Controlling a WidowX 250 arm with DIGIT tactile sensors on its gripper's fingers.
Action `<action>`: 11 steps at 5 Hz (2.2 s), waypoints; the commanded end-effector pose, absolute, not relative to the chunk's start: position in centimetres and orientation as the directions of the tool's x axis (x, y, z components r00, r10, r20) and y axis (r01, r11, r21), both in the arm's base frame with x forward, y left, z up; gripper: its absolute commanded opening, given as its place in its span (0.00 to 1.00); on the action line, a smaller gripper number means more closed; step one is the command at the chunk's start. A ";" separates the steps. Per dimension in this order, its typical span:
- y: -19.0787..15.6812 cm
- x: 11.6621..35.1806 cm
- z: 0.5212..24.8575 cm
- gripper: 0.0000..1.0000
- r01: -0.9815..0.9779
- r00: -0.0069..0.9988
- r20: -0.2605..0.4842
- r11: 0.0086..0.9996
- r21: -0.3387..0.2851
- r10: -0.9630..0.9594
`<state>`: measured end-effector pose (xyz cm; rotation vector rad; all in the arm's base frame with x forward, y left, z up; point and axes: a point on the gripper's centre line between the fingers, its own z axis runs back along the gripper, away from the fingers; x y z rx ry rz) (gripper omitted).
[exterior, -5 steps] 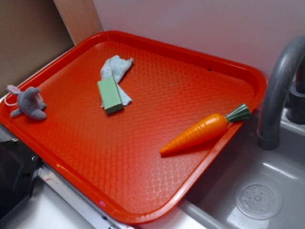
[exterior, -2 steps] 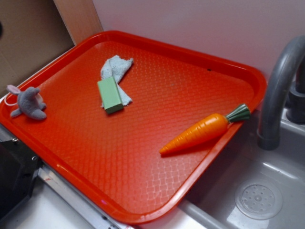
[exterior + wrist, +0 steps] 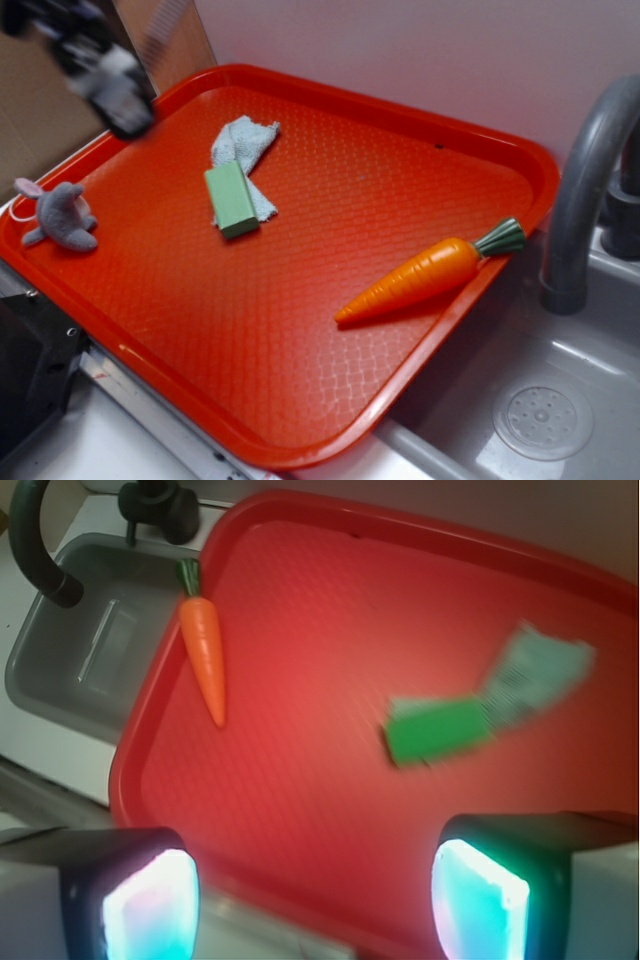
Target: Grab the carrot.
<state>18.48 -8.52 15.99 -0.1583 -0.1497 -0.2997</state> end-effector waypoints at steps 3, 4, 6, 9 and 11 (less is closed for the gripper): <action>-18.2 24.3 7.7 1.00 0.495 0.869 0.063 0.862 -0.109 -0.491; -18.5 25.4 6.4 1.00 0.490 0.872 0.040 0.865 -0.107 -0.488; -19.6 25.5 3.6 1.00 0.523 0.848 -0.021 0.843 -0.129 -0.529; -19.9 25.5 2.0 0.00 0.518 0.851 -0.037 0.848 -0.117 -0.525; -19.8 25.2 2.6 0.00 0.510 0.858 -0.036 0.859 -0.053 -0.512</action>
